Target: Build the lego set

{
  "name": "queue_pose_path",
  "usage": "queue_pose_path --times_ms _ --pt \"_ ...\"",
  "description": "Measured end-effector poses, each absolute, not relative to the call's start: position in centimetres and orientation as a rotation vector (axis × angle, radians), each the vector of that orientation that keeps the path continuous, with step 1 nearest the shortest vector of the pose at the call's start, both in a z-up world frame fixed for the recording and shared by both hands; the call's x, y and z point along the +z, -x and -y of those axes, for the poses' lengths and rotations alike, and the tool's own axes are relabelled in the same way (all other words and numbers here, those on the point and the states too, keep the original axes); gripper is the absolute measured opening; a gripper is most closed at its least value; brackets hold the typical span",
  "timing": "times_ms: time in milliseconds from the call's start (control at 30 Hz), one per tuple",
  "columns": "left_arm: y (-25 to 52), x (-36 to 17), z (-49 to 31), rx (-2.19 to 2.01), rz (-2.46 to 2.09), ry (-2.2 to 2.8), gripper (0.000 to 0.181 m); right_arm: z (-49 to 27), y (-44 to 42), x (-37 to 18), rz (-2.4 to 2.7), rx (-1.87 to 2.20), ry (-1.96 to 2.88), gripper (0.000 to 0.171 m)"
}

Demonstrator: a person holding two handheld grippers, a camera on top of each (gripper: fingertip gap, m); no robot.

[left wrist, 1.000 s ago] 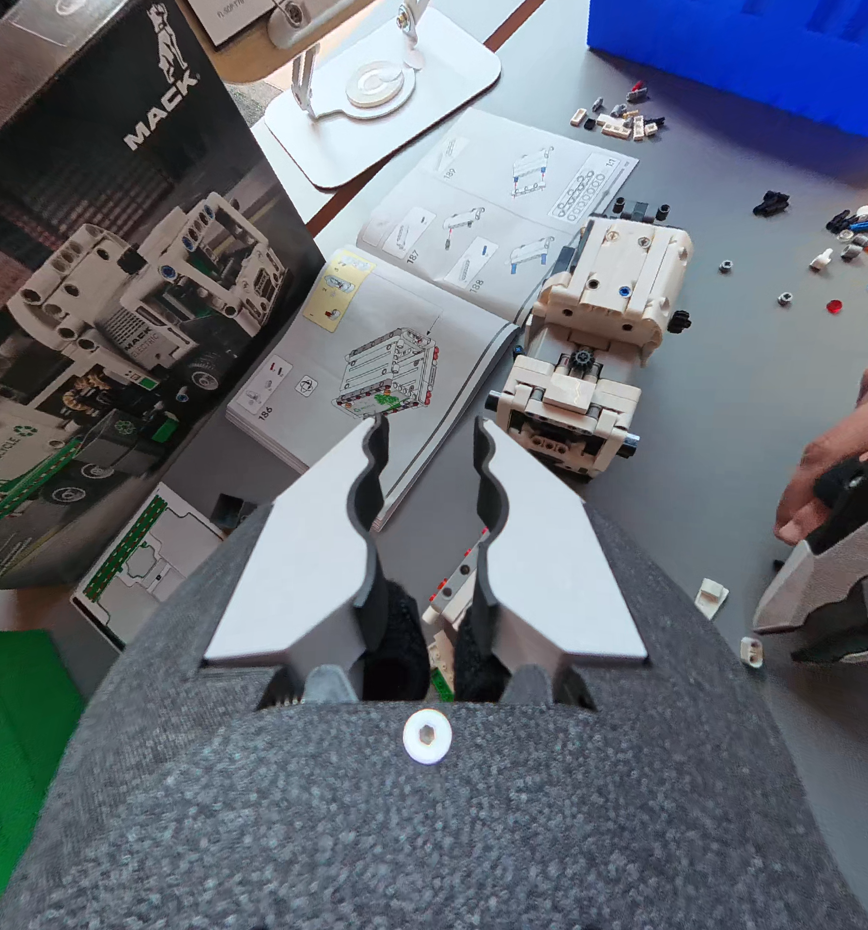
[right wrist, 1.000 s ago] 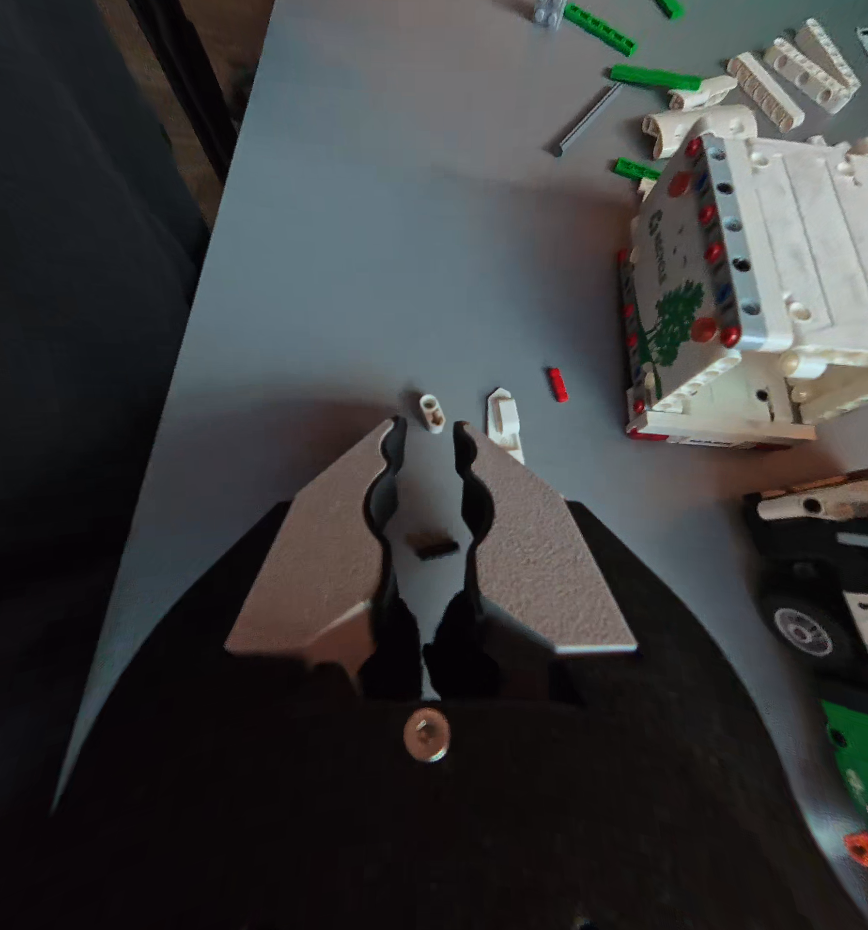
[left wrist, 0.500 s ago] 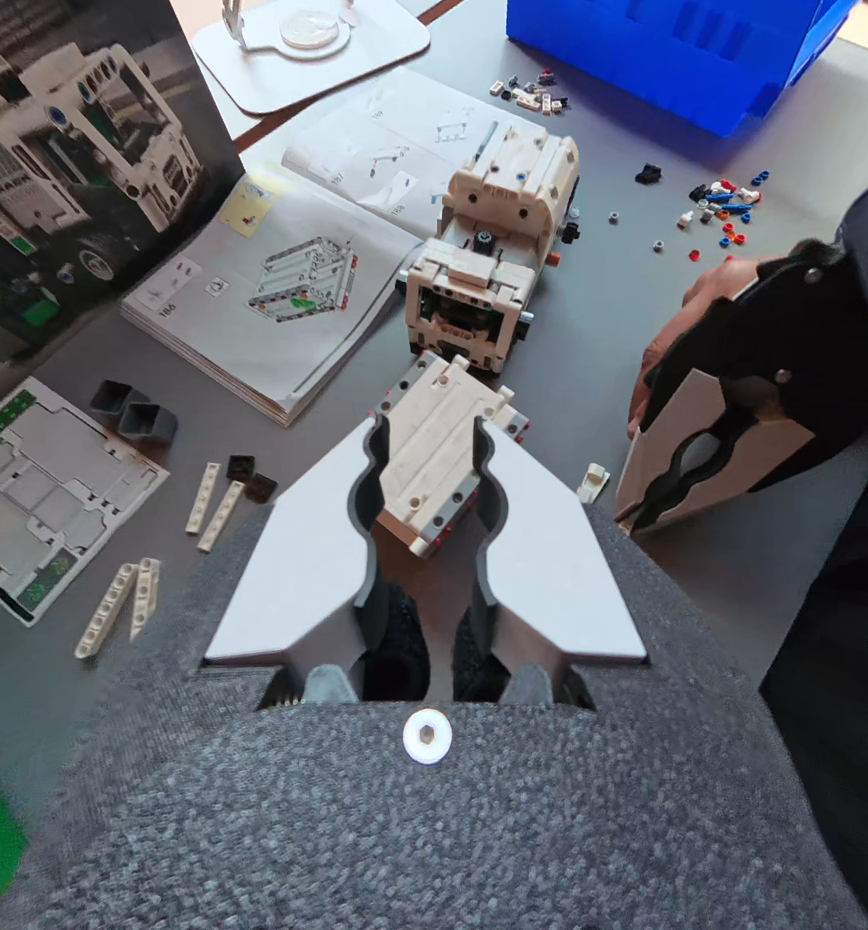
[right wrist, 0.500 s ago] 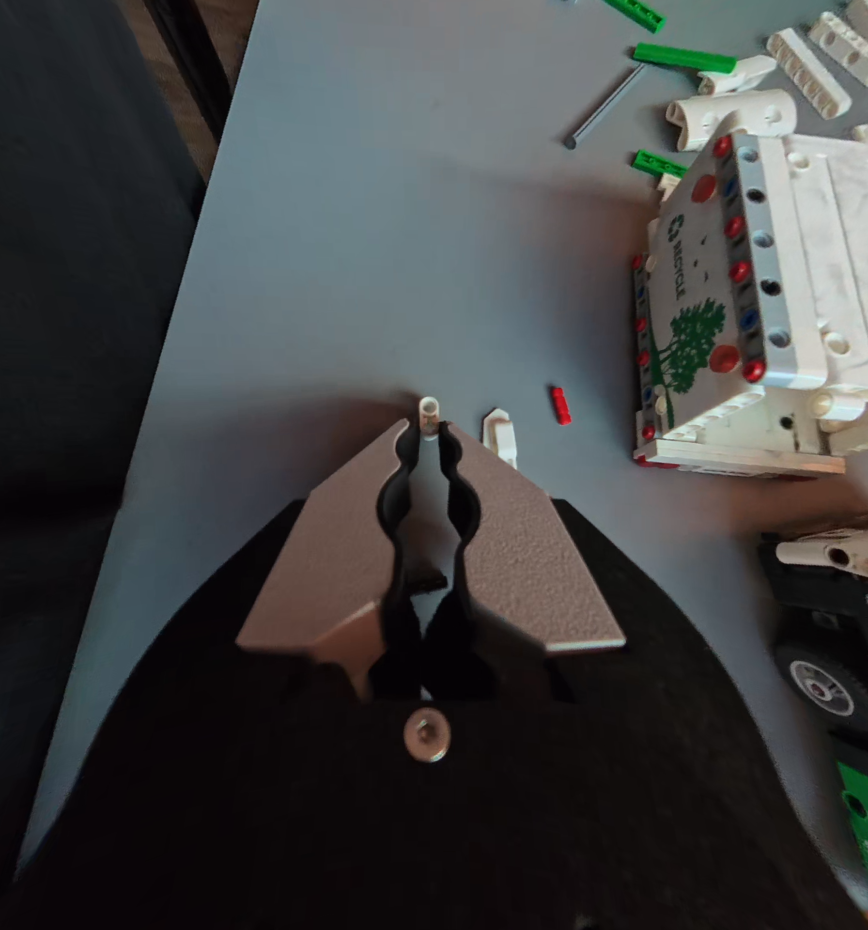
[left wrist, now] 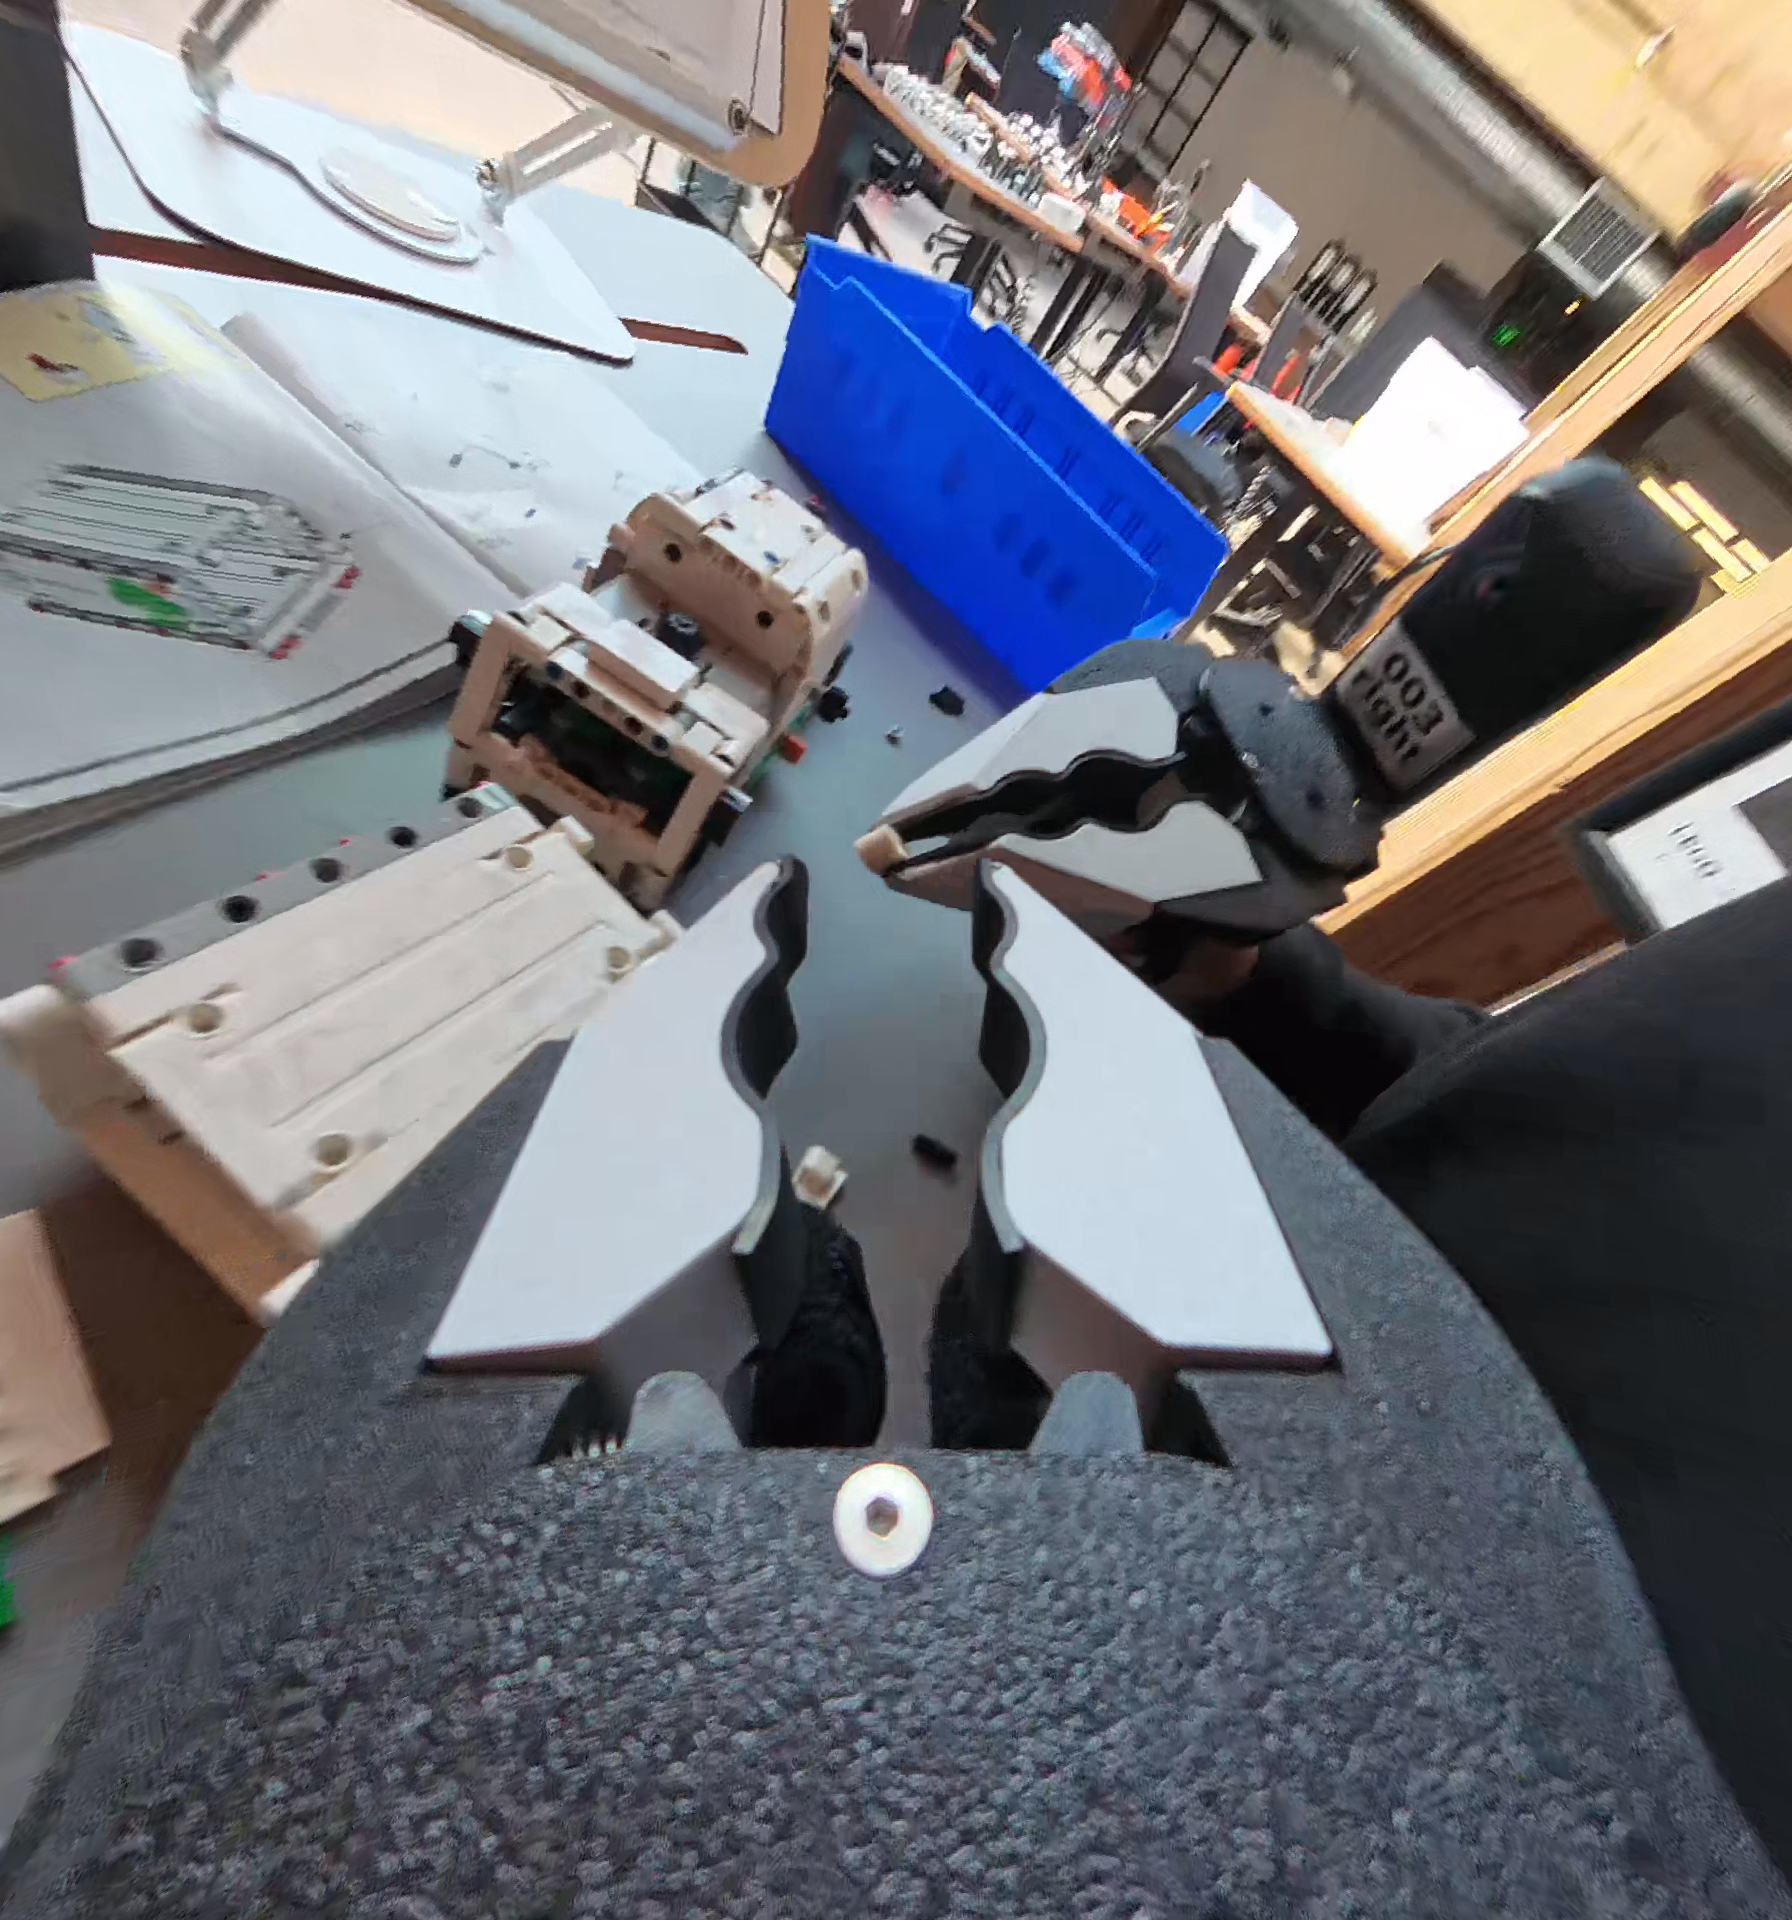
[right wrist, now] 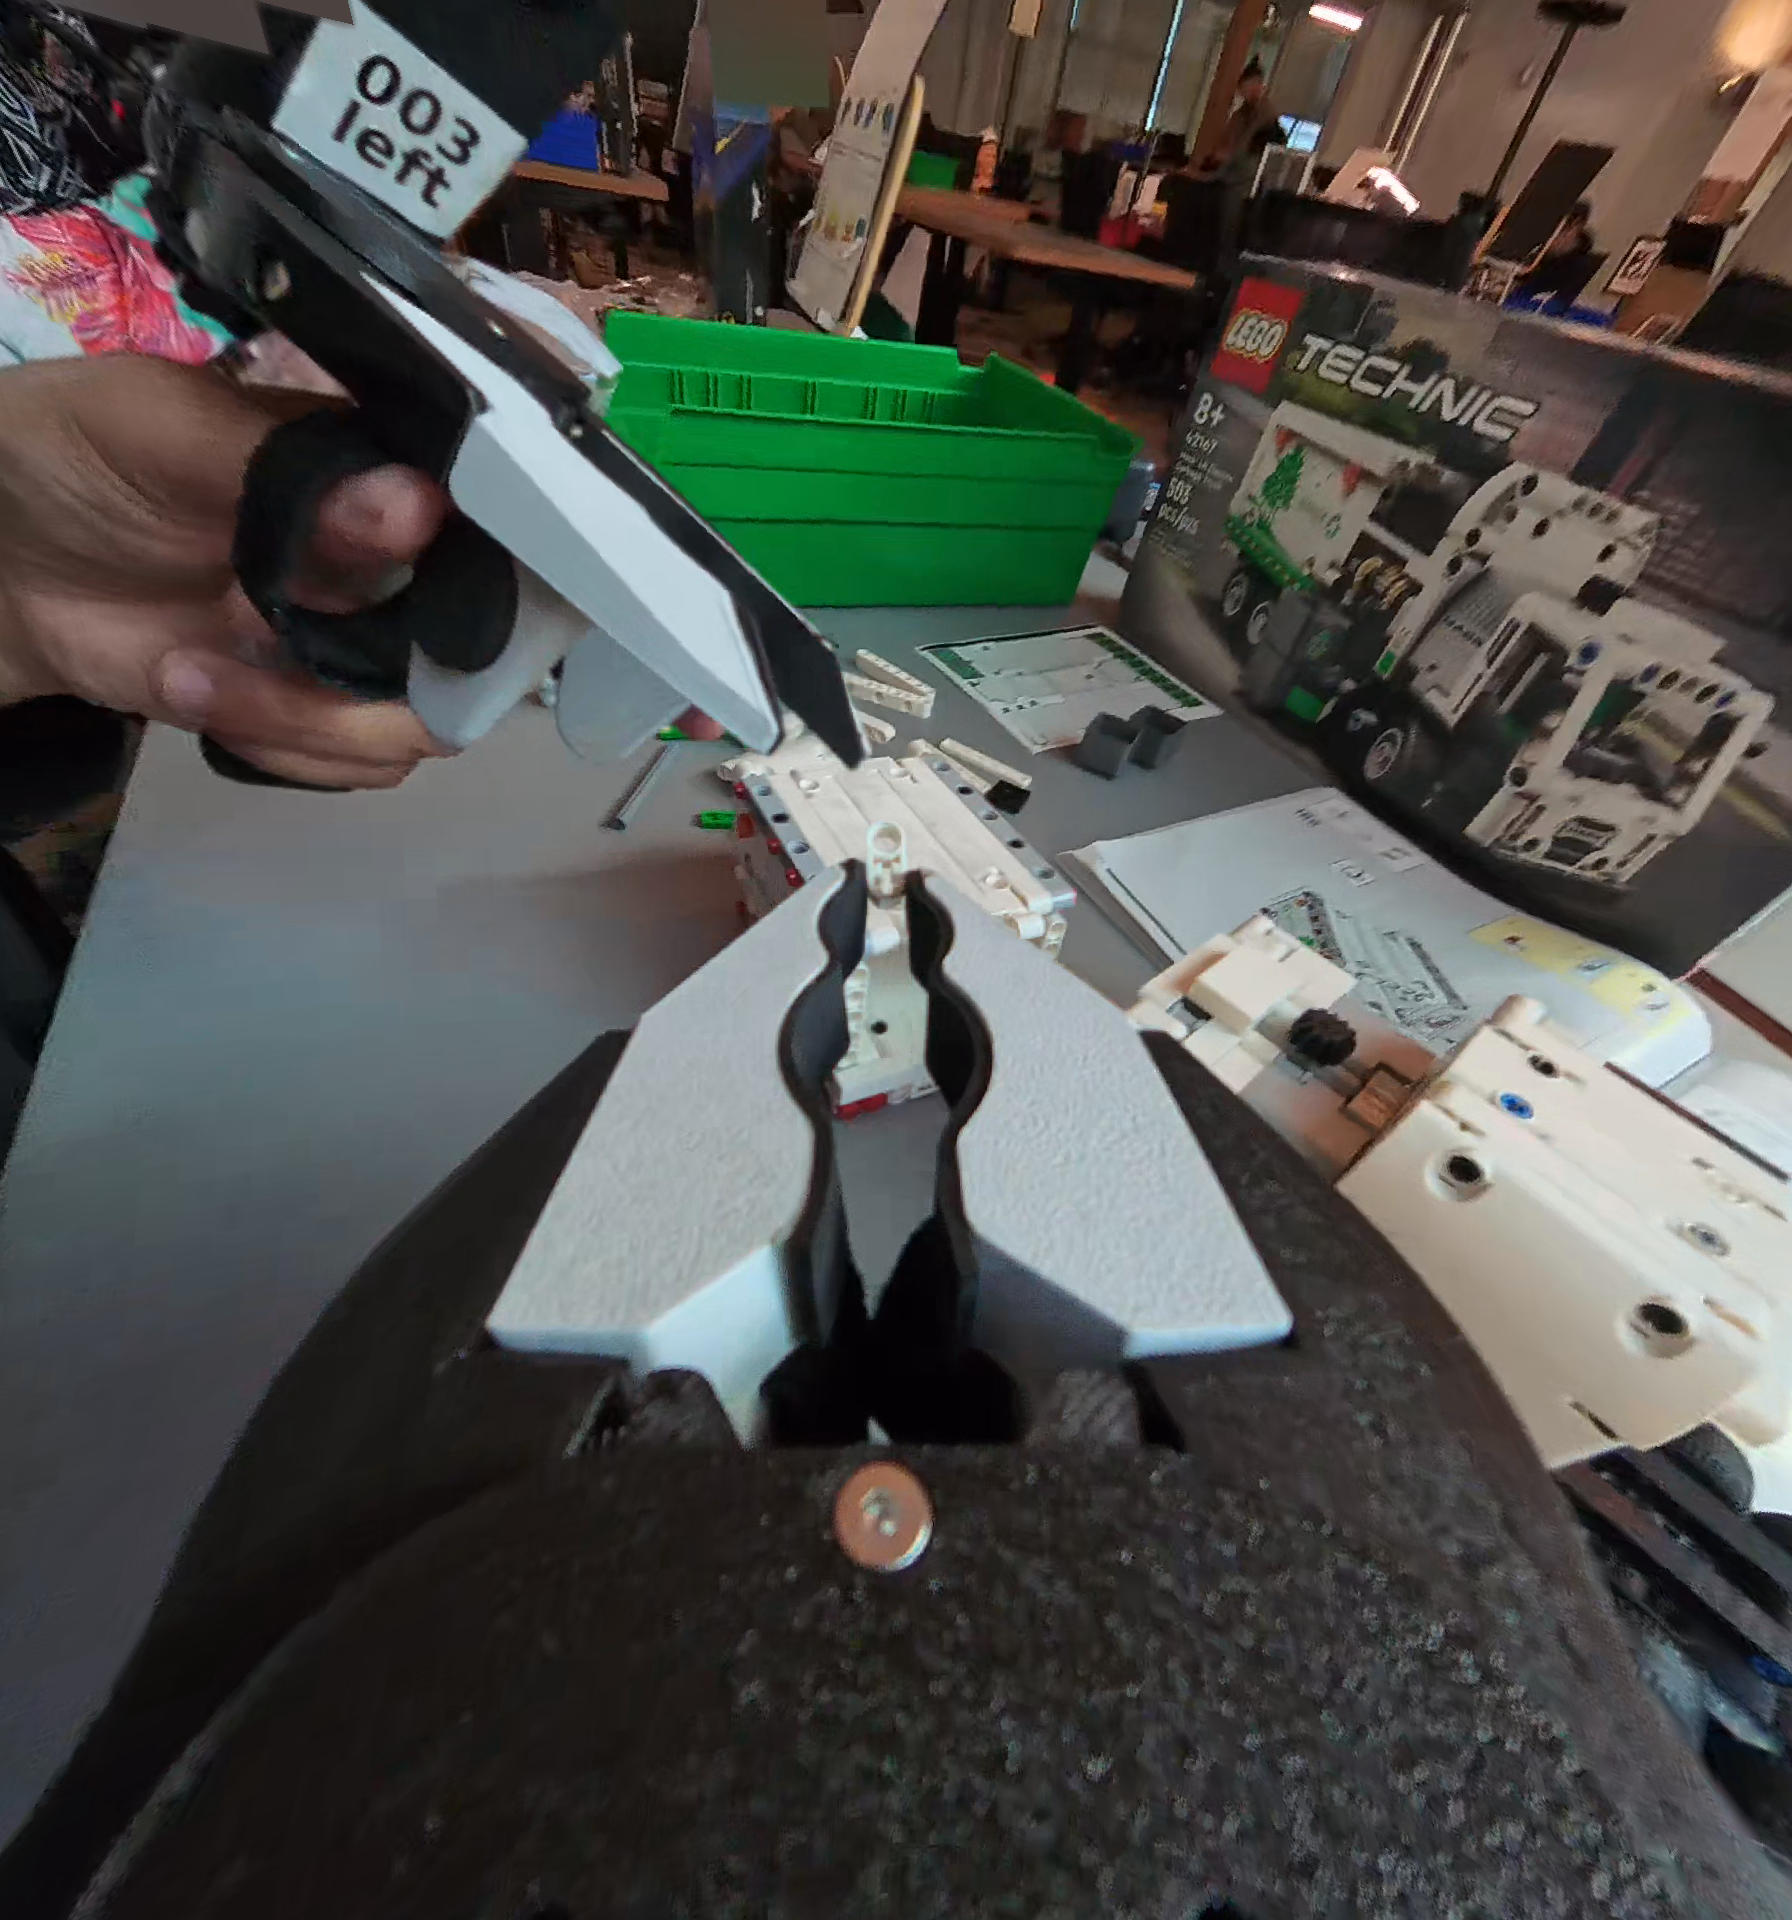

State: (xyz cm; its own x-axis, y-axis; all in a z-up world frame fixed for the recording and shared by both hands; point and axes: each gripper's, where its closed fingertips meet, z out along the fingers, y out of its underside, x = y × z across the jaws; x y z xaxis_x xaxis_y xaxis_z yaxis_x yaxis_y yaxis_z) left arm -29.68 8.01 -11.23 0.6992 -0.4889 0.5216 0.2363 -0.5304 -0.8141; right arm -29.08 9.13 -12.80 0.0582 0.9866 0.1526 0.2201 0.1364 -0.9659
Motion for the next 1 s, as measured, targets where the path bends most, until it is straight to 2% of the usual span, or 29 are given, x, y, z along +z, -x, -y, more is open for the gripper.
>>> queue_pose_path --times_ms 200,300,467,567,667,733,867,1000 --pt "28.4 -11.7 -8.7 -1.054 -0.098 1.908 0.028 -8.8 28.9 -12.7 1.393 0.856 1.221 0.006" --pt "27.8 -12.1 -8.4 -1.083 -0.127 1.930 0.016 -8.9 28.8 -12.4 1.394 0.772 1.169 0.006" --pt "27.6 -11.8 -8.2 -1.098 -0.140 1.910 0.010 -7.4 28.8 -12.6 1.474 0.730 1.055 0.005" --pt "27.7 -12.5 -7.9 -1.015 -0.203 1.955 0.000 -7.2 28.8 -13.2 1.505 0.706 1.063 0.006" --pt "27.9 -12.3 -7.5 -0.964 -0.258 1.953 0.000 -7.1 28.8 -13.1 1.484 0.703 1.060 0.006" --pt "28.2 -12.5 -7.5 -0.937 -0.268 1.961 0.017 -7.4 28.7 -13.0 1.487 0.659 1.042 0.006" --pt "28.1 -12.8 -7.3 -0.975 -0.259 1.966 0.017 -7.3 28.6 -12.7 1.483 0.663 1.022 0.006" --pt "27.7 -13.1 -7.1 -1.006 -0.262 1.961 0.006 -7.3 28.5 -13.1 1.501 0.629 1.016 0.006"
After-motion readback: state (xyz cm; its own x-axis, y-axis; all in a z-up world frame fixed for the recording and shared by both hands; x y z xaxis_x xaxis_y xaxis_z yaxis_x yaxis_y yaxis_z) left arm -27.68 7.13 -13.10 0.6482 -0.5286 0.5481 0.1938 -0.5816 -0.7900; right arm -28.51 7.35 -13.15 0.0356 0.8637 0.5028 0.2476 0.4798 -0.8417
